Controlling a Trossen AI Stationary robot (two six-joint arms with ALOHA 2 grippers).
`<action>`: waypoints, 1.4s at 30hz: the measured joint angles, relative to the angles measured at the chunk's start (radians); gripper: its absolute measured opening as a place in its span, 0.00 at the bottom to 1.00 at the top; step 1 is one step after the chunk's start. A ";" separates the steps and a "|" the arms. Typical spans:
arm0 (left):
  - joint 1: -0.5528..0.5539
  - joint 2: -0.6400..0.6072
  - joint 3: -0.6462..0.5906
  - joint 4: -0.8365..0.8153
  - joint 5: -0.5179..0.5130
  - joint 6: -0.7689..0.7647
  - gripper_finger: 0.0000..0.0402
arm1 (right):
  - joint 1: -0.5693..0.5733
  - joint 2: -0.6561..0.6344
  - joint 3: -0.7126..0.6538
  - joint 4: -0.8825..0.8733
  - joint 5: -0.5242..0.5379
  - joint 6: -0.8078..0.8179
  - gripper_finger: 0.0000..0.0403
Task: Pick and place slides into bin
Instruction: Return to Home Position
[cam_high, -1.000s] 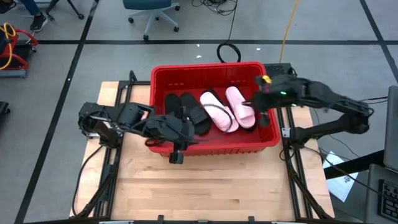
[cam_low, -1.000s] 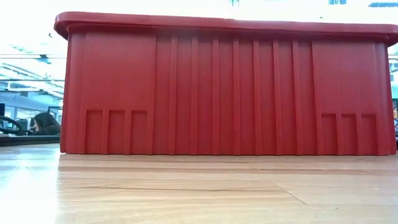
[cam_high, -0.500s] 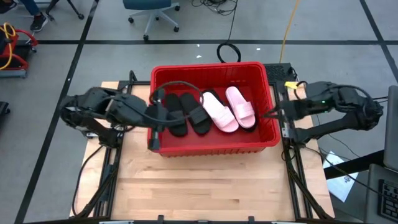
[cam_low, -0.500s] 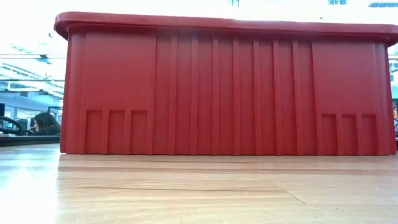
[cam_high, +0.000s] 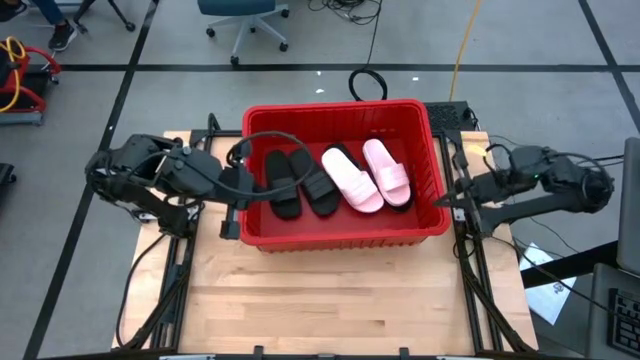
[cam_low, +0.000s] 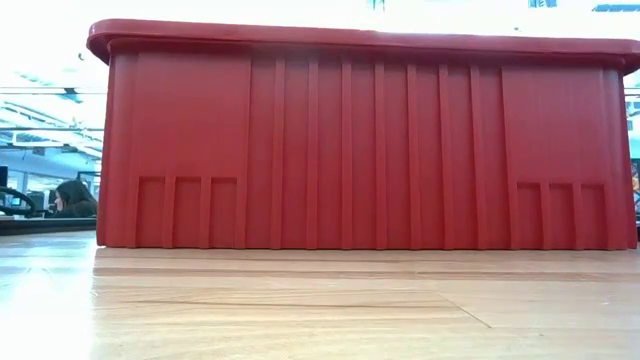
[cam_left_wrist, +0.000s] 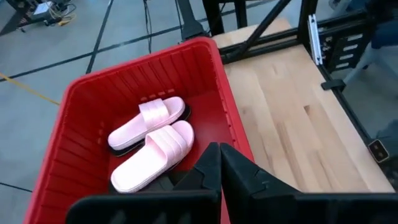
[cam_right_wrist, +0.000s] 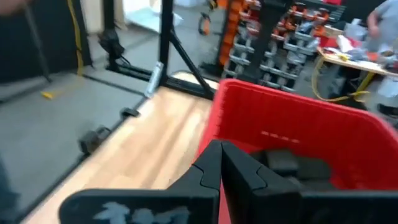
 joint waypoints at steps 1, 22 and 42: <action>0.000 -0.001 -0.016 0.005 0.001 0.000 0.01 | 0.000 -0.024 -0.032 0.022 -0.019 0.020 0.00; 0.006 -0.613 -1.027 0.774 0.004 -0.067 0.01 | 0.000 -0.424 -0.427 0.257 -0.143 0.190 0.00; 0.006 -1.151 -1.671 1.171 0.040 -0.064 0.00 | 0.000 -0.580 -0.778 0.581 -0.181 0.320 0.00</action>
